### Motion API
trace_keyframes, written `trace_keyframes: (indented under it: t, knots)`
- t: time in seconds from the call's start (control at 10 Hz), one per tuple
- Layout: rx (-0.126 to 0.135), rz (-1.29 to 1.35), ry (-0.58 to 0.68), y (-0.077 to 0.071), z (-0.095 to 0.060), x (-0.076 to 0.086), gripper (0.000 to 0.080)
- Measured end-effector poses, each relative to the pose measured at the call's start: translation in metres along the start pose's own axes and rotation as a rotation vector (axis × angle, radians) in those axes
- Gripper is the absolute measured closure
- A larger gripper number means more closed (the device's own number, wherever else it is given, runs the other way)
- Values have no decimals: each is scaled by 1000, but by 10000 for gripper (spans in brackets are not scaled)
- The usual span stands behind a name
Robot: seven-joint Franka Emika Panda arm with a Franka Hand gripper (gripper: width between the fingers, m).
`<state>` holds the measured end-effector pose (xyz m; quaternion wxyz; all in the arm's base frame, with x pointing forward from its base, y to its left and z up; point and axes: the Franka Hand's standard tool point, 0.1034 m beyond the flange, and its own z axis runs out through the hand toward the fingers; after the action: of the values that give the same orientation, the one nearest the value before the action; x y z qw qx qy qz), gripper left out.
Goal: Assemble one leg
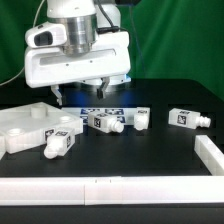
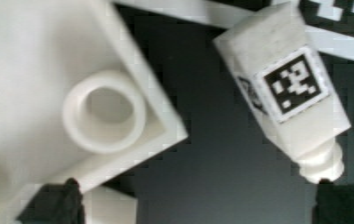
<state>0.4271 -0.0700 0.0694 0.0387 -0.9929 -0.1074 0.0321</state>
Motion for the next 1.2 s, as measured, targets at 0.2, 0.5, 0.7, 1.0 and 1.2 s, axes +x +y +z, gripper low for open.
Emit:
trace_keyframes:
  t: [0.2,0.5,0.7,1.0,1.2]
  knots:
    - [2,2,-3,0,1,-1,150]
    - [3,-43,-8,4,1,-2,150]
    - [4,-128,-23,42,-12,-6,150]
    - [0,-177,-20,83,-15,-6,150]
    - [0,-187,-20,79,-15,-4,150]
